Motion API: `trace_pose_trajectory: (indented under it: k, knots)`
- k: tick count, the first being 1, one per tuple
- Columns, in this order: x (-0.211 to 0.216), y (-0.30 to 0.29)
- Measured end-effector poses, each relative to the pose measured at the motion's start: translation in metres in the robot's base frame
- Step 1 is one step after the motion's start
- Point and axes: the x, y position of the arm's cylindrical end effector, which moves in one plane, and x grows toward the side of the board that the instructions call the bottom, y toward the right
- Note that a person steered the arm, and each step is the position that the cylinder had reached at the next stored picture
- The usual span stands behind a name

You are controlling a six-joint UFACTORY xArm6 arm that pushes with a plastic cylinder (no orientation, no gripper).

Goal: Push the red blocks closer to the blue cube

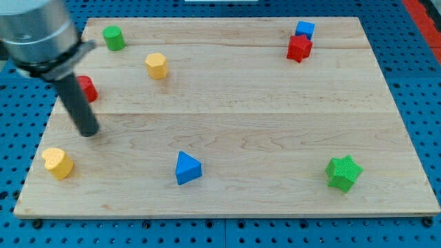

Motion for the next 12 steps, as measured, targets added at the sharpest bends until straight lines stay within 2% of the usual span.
trace_pose_trajectory:
  k: [1, 2, 3, 4, 5, 6, 7, 8, 9, 10, 11, 12]
  knots:
    - [-0.027, -0.019]
    - [-0.061, -0.006]
    - [-0.067, -0.032]
    - [-0.092, -0.05]
    - [-0.115, 0.031]
    - [-0.1, 0.147]
    - [-0.082, 0.21]
    - [-0.1, 0.269]
    - [-0.143, 0.289]
    - [-0.168, 0.308]
    - [-0.17, 0.345]
    - [-0.122, 0.353]
